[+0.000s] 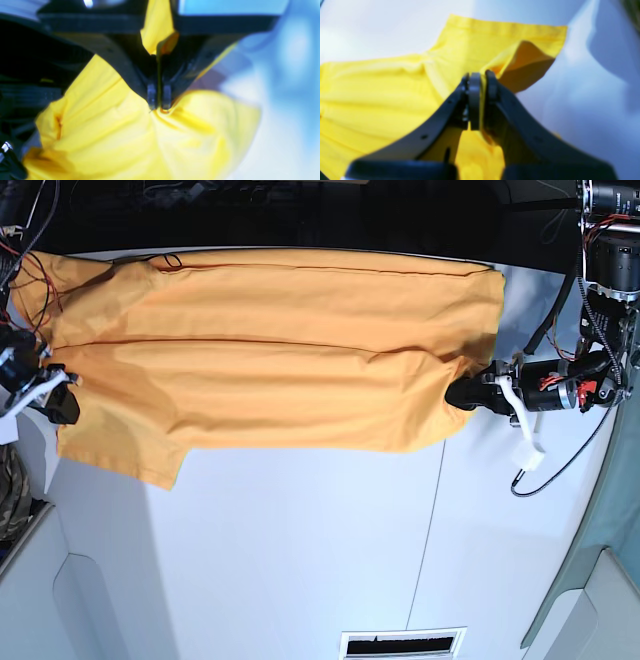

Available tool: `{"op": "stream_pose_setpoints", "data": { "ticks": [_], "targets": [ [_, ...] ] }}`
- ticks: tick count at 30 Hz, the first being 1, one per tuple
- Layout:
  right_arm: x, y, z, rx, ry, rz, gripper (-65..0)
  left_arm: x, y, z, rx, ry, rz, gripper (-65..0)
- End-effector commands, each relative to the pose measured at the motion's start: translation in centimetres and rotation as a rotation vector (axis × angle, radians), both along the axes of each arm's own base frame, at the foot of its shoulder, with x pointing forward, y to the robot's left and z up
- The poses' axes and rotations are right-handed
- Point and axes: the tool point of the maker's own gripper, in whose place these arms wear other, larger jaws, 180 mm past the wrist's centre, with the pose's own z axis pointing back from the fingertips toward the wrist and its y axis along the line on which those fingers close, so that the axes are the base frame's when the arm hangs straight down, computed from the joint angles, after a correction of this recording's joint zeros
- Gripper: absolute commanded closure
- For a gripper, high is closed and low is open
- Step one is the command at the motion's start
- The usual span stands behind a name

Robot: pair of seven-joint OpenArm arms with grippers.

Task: Layout the t-shirt on the table in an organized manner, then fold the t-shirt properly
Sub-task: 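Hold the folded hem with both grippers and pull it toward the collar, then hold the folded edge with both grippers and tug it taut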

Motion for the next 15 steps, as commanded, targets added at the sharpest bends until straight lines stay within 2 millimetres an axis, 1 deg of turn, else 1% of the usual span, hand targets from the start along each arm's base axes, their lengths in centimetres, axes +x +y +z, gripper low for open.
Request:
{"op": "stream_pose_setpoints", "data": {
  "ticks": [1, 3, 6, 9, 11, 13, 14, 15],
  "targets": [
    [0.0, -1.1, 1.9, -0.014, -0.058, -0.009, 0.0, 1.2, 0.8, 1.5, 0.001, -0.047, 0.003, 0.0],
    [-1.6, -2.0, 1.7, -0.015, -0.047, -0.034, 0.0, 1.0, 1.3, 1.7, 0.007, -0.04, -0.001, 0.0],
    [-3.5, -2.9, 0.8, -0.016, -0.015, -0.063, 0.0, 0.9, 1.7, 2.0, 0.0, -0.035, -0.001, 0.0],
    [-4.9, -2.9, -0.2, -0.014, 0.022, -0.064, 0.0, 0.7, 2.0, 1.9, 0.008, -0.028, -0.003, 0.0],
    [-5.7, -2.8, -0.9, -0.013, 0.045, -0.065, 0.0, 0.2, 2.0, 1.6, 0.009, -0.011, -0.009, 0.0],
    [-6.0, -2.9, -1.2, -0.01, 0.057, -0.069, 0.0, -0.2, 1.9, 1.3, 0.009, -0.001, -0.01, 0.0],
    [-6.1, -3.0, -1.4, -0.008, 0.06, -0.071, -3.0, -0.4, 1.9, 1.2, 0.008, 0.003, -0.009, 0.0],
    [-6.0, -3.0, -1.4, -0.007, 0.06, -0.074, -12.2, -0.5, 1.9, 1.2, 0.003, 0.004, -0.008, 0.0]
  ]
}}
